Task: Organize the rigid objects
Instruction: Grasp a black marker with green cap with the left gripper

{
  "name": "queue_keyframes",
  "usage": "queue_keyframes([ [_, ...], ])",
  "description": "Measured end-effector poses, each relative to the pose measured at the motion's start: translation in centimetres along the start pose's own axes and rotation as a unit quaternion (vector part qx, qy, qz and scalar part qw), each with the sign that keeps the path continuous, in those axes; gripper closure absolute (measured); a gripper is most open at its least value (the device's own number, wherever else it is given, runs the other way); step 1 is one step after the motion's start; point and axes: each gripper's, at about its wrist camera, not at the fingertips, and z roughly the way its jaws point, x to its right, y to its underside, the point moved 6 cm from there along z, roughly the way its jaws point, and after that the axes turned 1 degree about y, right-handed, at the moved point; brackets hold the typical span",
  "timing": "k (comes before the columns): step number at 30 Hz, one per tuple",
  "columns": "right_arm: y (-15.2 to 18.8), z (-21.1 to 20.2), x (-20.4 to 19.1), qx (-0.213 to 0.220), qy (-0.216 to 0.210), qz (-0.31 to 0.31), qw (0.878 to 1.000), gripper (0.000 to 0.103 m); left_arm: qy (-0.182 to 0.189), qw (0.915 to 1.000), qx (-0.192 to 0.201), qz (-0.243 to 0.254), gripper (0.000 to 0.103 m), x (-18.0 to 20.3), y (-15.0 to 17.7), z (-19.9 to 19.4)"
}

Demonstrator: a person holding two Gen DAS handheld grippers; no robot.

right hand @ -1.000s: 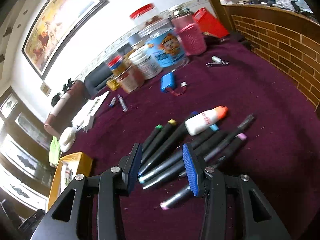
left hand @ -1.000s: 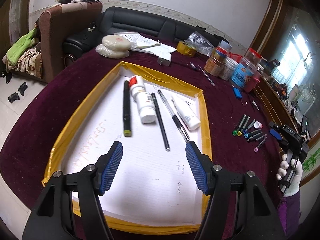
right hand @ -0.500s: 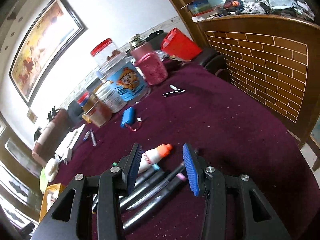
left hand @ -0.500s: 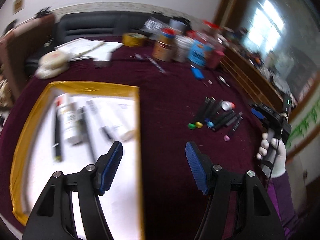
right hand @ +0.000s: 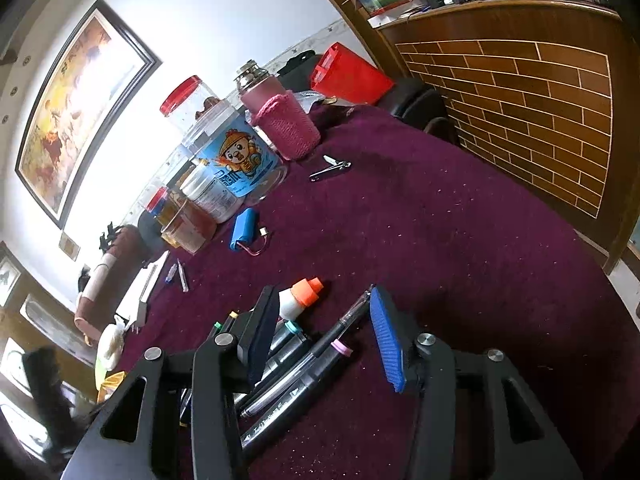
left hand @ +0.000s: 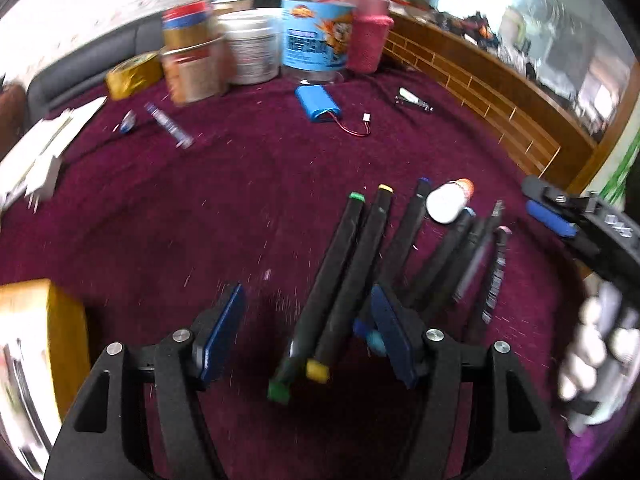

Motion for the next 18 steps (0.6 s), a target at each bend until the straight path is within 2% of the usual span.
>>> queue_keyframes([
  [3,0.3,0.6,-0.4,-0.01,0.006,-0.014,1.0,0.06,-0.005,0.9996,-0.008,0.028,0.04,0.5,-0.6,1.6],
  [4,0.4,0.8,-0.5,-0.015,0.008,-0.018,1.0,0.06,-0.004,0.9994,-0.013,0.031,0.052,0.7,-0.4,2.0],
  [5,0.5,1.0,-0.5,-0.02,0.01,-0.022,1.0,0.06,-0.001,0.9992,-0.018,0.036,0.055,0.9,-0.1,2.3],
  [6,0.7,1.3,-0.6,-0.025,0.013,-0.027,0.999,0.06,-0.003,0.9989,-0.01,0.045,0.069,1.2,0.0,2.0],
  [7,0.8,1.4,-0.7,-0.026,0.014,-0.029,0.999,0.06,0.004,0.9988,-0.008,0.048,0.075,1.5,0.2,1.6],
  [10,1.0,1.5,-0.6,-0.029,0.023,-0.035,0.999,0.06,0.014,0.9995,-0.012,0.027,0.077,1.0,1.1,0.9],
  [12,1.1,1.5,-0.4,-0.03,0.028,-0.035,0.999,0.06,0.034,0.9992,-0.02,-0.001,0.077,0.4,2.3,0.2],
  [14,1.2,1.6,-0.2,-0.034,0.031,-0.033,0.998,0.06,0.049,0.998,-0.034,-0.023,0.077,0.0,4.1,-1.3],
  [17,1.4,1.9,-0.1,-0.041,0.034,-0.03,0.998,0.06,0.049,0.9968,-0.05,-0.04,0.076,-0.2,6.7,-3.1],
  [18,1.5,2.0,-0.1,-0.045,0.034,-0.03,0.998,0.06,0.059,0.9958,-0.049,-0.049,0.073,-0.3,7.1,-3.7],
])
